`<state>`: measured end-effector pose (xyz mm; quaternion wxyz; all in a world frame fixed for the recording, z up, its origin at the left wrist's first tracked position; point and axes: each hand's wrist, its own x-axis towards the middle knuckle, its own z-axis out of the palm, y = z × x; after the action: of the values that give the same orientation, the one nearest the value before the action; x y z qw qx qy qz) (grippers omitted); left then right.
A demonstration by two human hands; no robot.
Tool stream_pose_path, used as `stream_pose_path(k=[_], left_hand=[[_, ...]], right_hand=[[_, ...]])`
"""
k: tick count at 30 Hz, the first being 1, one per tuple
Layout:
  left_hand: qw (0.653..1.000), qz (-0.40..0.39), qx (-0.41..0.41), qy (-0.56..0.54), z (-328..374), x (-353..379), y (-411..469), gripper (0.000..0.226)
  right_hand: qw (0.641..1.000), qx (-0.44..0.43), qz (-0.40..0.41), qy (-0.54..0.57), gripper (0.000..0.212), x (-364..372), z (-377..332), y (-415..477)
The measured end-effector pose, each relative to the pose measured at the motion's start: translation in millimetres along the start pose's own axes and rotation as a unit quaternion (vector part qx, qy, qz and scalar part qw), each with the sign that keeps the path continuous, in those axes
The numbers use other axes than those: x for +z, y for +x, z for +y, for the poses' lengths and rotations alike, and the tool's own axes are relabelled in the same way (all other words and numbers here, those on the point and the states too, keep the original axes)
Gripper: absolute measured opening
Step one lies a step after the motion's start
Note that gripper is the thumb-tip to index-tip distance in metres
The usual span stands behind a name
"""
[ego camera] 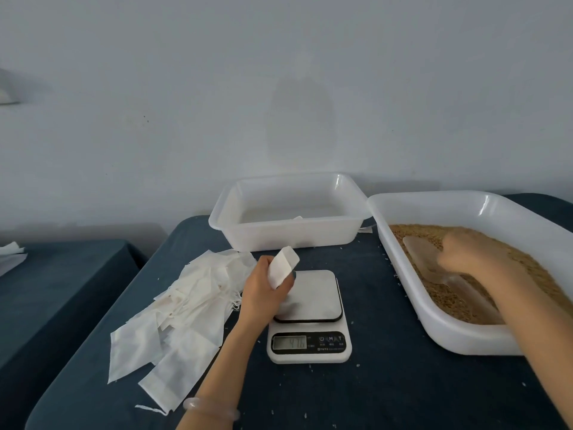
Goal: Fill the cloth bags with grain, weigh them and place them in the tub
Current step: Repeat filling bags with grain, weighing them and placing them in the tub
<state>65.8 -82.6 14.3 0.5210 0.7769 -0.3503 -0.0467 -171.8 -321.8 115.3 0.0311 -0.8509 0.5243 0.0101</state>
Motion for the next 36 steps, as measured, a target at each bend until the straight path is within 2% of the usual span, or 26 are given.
stream_pose_path(k=[2, 5, 12, 17, 19, 21, 23, 24, 27, 29, 30, 33, 36], left_hand=[[1.000, 0.008, -0.005, -0.005, -0.9, 1.0, 0.8, 0.027], [1.000, 0.017, -0.012, -0.012, -3.1, 2.5, 1.6, 0.028], [0.999, 0.025, -0.025, -0.031, -11.1, 4.2, -0.3, 0.030], [0.999, 0.027, -0.018, -0.029, -10.0, 4.2, -2.2, 0.030], [0.999, 0.024, -0.018, -0.030, -10.2, 4.1, -2.7, 0.031], [0.999, 0.026, -0.019, -0.030, -10.9, 3.7, -2.8, 0.031], [0.999, 0.030, -0.021, -0.027, -11.2, 3.0, -2.9, 0.030], [0.999, 0.030, -0.022, -0.027, -11.2, 2.9, -2.9, 0.030], [0.999, 0.029, -0.024, -0.034, -11.0, 2.8, -3.0, 0.030], [0.999, 0.030, -0.022, -0.036, -10.1, 2.9, -3.5, 0.029], [0.999, 0.031, -0.020, -0.036, -9.7, 2.8, -4.1, 0.029], [0.998, 0.028, -0.021, -0.042, -8.2, 2.3, -5.3, 0.028], [0.998, 0.026, -0.023, -0.048, -8.0, 1.9, -5.6, 0.028]], right_hand=[[0.997, 0.009, -0.069, -0.026, 0.013, 6.1, 9.1, 3.4], [0.991, 0.013, -0.131, 0.016, 0.030, 14.4, 10.8, 4.8], [0.988, 0.036, -0.134, 0.065, 0.061, 19.4, 14.1, 5.6], [0.979, 0.041, -0.055, 0.192, 0.040, 20.7, 15.0, 17.3], [0.986, 0.052, 0.007, 0.159, 0.031, 15.3, 13.8, 20.1], [0.987, 0.090, 0.031, 0.127, 0.043, 11.4, 12.5, 22.6], [0.990, 0.120, 0.015, 0.069, 0.064, 15.2, 11.4, 24.2], [0.993, 0.113, -0.001, 0.045, 0.068, 18.2, 9.2, 22.1], [0.998, 0.014, -0.062, 0.031, 0.054, 26.3, -0.7, 18.4], [0.989, -0.049, -0.116, 0.076, 0.057, 28.2, -5.0, 17.5], [0.984, -0.052, -0.131, 0.107, 0.056, 27.9, -5.5, 18.8], [0.970, 0.016, -0.154, 0.185, 0.043, 21.6, -1.4, 22.3], [0.965, 0.060, -0.123, 0.226, 0.042, 19.2, 6.6, 26.2]])
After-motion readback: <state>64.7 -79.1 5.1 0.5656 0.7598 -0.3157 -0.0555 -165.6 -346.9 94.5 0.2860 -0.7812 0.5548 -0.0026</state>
